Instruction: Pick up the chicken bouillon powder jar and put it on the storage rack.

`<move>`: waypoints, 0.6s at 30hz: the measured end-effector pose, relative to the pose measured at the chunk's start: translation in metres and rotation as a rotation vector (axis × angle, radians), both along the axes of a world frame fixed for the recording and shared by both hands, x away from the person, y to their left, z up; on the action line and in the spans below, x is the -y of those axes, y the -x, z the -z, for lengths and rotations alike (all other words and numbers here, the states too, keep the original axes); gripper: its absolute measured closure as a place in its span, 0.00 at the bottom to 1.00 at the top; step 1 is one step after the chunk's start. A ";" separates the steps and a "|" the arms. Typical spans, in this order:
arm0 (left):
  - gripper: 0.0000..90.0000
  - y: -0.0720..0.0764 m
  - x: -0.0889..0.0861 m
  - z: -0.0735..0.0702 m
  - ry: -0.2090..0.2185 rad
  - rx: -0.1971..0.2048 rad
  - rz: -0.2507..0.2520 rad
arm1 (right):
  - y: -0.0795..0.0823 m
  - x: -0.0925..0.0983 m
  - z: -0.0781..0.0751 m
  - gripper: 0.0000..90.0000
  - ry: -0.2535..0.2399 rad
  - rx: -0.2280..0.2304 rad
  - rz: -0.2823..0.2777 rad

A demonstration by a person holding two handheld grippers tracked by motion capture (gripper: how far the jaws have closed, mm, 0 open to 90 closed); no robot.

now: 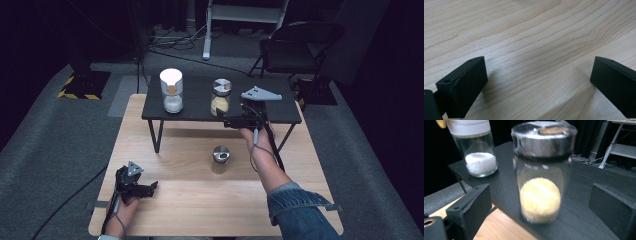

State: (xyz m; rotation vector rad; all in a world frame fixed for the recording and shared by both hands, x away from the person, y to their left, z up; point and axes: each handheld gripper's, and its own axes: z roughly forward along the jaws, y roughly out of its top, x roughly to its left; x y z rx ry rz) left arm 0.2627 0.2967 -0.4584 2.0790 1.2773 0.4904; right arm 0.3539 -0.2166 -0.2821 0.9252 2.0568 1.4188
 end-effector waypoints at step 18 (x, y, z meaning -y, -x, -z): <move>0.01 0.000 0.000 0.000 0.000 -0.001 -0.001 | 0.033 0.039 0.015 0.04 -0.014 0.003 -0.006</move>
